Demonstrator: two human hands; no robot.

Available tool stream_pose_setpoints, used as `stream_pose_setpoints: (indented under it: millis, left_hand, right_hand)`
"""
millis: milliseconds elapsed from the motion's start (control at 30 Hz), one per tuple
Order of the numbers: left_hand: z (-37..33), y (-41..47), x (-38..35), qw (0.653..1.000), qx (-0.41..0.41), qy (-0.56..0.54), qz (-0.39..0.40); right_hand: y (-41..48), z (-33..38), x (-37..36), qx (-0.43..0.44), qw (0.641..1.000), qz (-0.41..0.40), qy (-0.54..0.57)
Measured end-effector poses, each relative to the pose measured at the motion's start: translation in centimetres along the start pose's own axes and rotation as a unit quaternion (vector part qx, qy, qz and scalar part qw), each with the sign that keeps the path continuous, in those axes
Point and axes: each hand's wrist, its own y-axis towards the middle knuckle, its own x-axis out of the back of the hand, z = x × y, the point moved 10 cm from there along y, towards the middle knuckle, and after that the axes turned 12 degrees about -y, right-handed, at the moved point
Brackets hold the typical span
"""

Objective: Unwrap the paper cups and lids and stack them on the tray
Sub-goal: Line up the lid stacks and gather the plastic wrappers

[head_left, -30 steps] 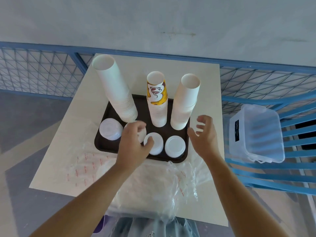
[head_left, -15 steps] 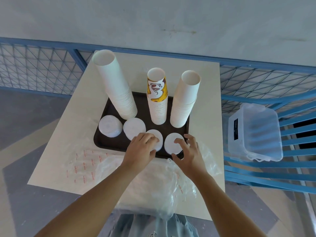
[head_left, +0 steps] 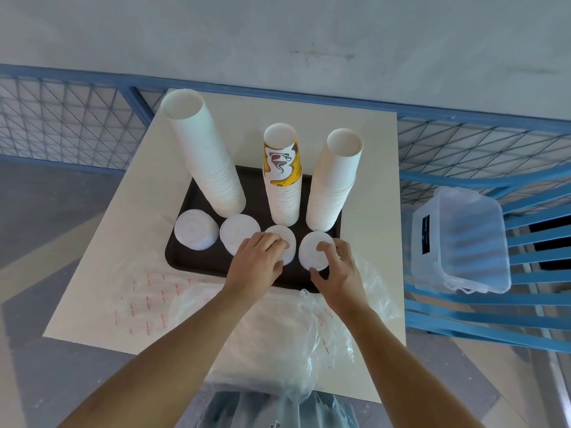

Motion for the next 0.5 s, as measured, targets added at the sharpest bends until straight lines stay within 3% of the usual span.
stream_pose_setpoints:
  millis: [500]
  left_hand:
    - [0.32, 0.99, -0.08, 1.000, 0.019, 0.009, 0.001]
  right_hand:
    - [0.06, -0.12, -0.38, 0.006, 0.999, -0.028, -0.022]
